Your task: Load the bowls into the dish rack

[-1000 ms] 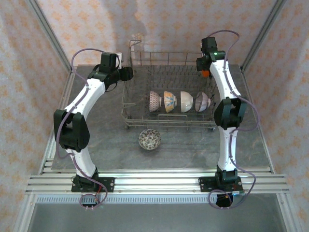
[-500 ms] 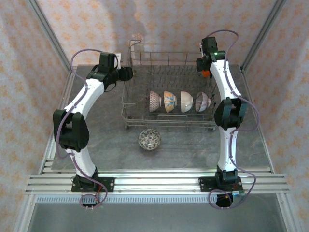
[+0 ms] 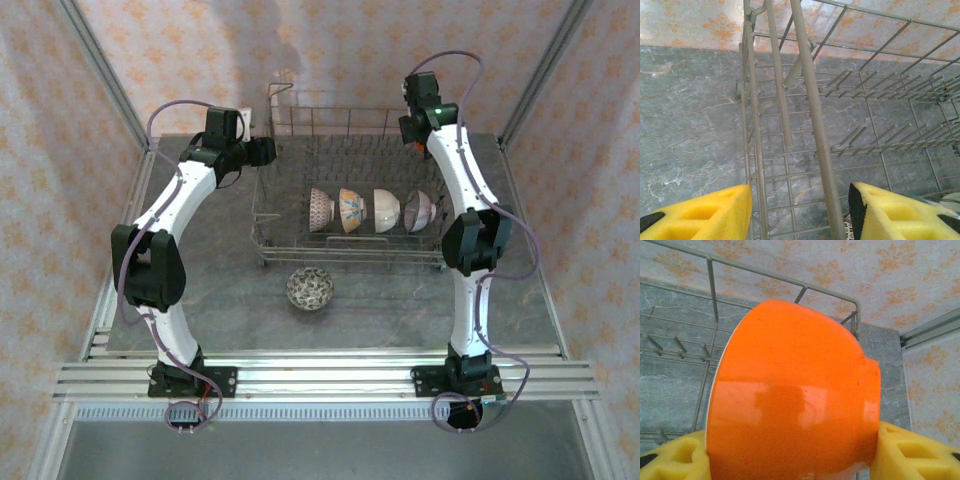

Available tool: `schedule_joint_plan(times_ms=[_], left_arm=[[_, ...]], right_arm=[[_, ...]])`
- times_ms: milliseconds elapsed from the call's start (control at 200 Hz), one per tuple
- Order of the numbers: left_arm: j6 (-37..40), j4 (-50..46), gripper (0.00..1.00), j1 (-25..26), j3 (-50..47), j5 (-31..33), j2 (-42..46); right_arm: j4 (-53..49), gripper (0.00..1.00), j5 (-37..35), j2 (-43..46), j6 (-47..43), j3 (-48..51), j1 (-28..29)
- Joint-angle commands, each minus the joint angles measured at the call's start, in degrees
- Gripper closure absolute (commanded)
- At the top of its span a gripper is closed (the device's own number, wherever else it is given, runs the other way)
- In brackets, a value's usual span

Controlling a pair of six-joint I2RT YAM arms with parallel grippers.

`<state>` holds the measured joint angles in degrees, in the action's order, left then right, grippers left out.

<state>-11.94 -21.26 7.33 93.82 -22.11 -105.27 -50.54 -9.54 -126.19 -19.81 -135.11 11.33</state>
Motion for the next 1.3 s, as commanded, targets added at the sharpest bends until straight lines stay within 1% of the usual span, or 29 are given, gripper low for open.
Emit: schedule_joint_plan(times_ms=[0, 145, 380, 455, 736, 951, 1031, 1106, 1291], left_arm=[[1.0, -0.8, 0.45, -0.8, 2.2, -0.7, -1.3], [0.8, -0.8, 0.45, -0.8, 1.9, -0.9, -1.4], [0.3, -0.6, 0.45, -0.8, 1.5, -1.2, -1.6], [0.2, -0.6, 0.45, -0.8, 1.5, -1.3, -1.6], [-0.3, -0.8, 0.45, -0.8, 1.5, -1.5, -1.7], [-0.8, -0.4, 0.45, -0.8, 1.6, -2.0, -2.1], [-1.0, -0.4, 0.45, -0.8, 1.7, -2.0, -2.2], [-1.1, -0.4, 0.45, -0.8, 1.7, -2.0, -2.1], [-1.6, 0.1, 0.45, -0.8, 1.6, -2.2, -2.4]], right_arm=[[-0.8, 0.48, -0.2, -0.4, -1.0, -2.8, -1.1], [-1.2, 0.47, 5.3, -0.7, -1.9, -2.7, -2.2], [-2.7, 0.47, 9.4, -2.6, -2.9, -3.4, -2.3], [-3.0, 0.47, 9.7, -3.3, -3.0, -3.7, -2.3], [-2.9, 0.48, 6.2, -5.0, -3.5, -3.4, -2.4], [-2.9, 0.48, 6.1, -5.4, -3.9, -2.9, -2.4], [-2.5, 0.49, 3.3, -5.8, -2.8, -3.1, -2.2], [-1.5, 0.5, 2.2, -5.1, -1.9, -2.5, -2.2], [1.8, 0.48, 1.7, -2.0, 0.0, 1.4, -2.1]])
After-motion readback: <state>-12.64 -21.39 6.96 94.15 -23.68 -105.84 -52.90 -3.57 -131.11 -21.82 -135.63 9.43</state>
